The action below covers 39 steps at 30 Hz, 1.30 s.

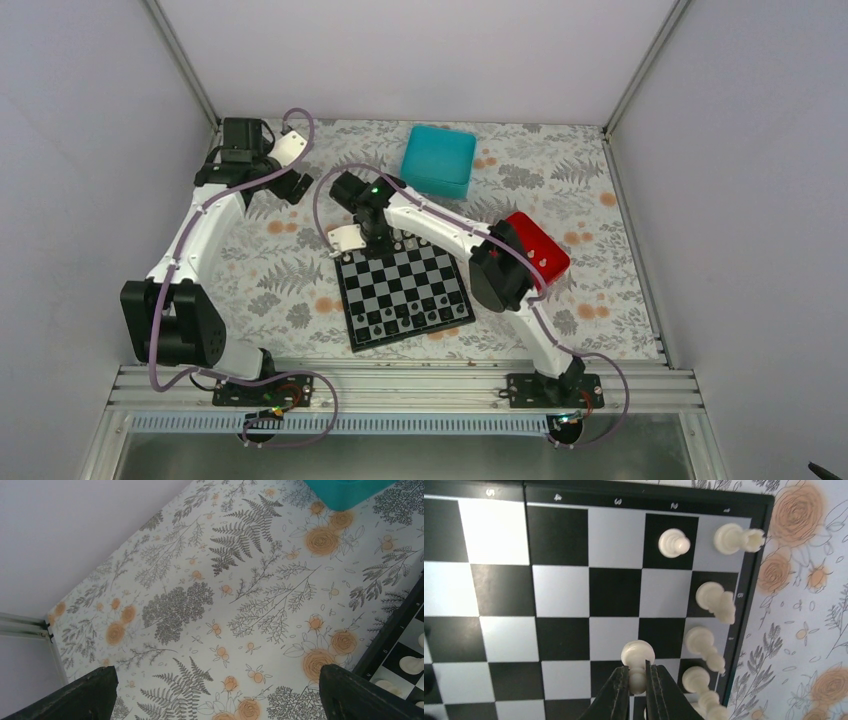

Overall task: Set up the chess pieces on the board
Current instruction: Place the chess piece on the chessboard.

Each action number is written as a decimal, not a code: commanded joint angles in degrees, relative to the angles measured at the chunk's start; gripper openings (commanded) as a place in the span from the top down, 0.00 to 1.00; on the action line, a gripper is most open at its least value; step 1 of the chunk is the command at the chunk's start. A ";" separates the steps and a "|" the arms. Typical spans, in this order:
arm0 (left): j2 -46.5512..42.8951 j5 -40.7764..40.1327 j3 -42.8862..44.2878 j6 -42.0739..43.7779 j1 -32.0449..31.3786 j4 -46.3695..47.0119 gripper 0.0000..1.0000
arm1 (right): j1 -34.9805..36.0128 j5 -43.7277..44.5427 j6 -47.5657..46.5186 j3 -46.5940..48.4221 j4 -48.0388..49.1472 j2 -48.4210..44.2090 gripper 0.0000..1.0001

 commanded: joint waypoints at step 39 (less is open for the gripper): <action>-1.60 1.58 -2.81 0.42 0.09 1.95 0.00 | -0.14 0.53 -0.96 5.52 4.12 7.72 0.91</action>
